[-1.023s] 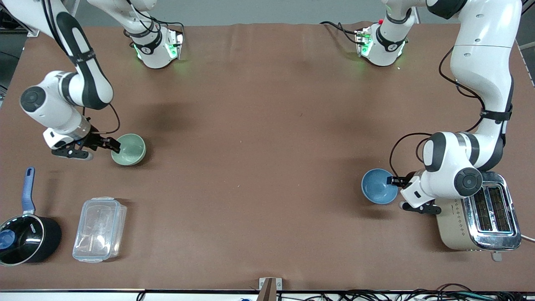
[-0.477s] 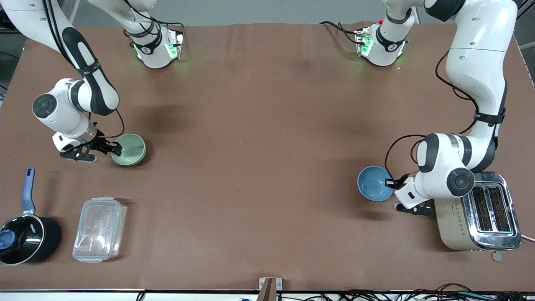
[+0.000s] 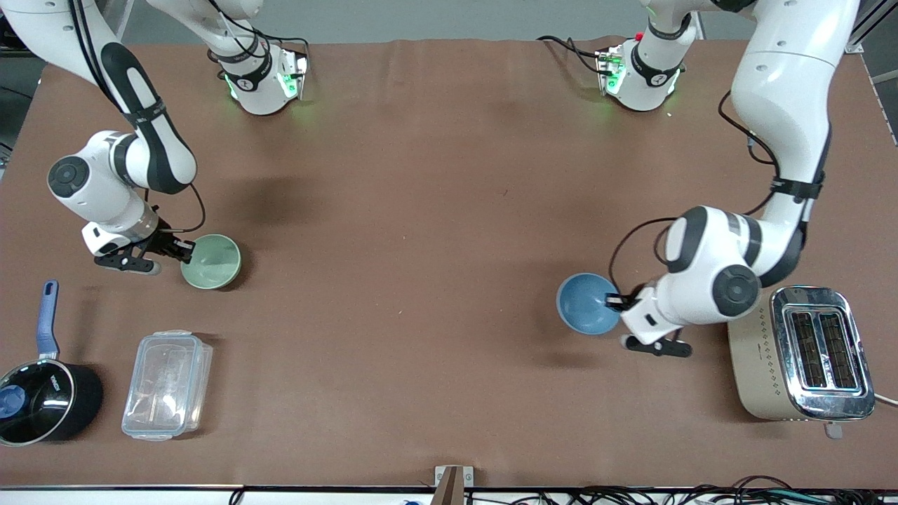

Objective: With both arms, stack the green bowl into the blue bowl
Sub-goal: 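Grasp the green bowl with the right gripper while the left gripper grasps the blue bowl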

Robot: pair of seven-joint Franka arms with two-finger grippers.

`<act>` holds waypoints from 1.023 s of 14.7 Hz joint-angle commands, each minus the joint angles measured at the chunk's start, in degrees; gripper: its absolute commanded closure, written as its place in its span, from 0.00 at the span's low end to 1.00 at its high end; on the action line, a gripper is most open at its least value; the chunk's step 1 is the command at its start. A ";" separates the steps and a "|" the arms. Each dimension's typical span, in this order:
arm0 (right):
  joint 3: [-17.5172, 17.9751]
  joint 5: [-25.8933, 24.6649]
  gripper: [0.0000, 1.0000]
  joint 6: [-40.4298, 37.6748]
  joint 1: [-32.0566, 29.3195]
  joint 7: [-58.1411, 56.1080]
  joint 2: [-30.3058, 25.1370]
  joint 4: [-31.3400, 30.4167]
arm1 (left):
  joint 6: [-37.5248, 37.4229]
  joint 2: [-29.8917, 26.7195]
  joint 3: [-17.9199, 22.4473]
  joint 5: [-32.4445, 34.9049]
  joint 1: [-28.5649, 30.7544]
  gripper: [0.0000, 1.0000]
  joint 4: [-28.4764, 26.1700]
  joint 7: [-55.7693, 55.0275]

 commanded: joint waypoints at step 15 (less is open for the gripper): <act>1.20 4.21 1.00 -36.54 20.47 22.19 -4.98 28.77 | 3.62 7.58 -1.51 1.02 -22.36 0.00 5.40 -36.46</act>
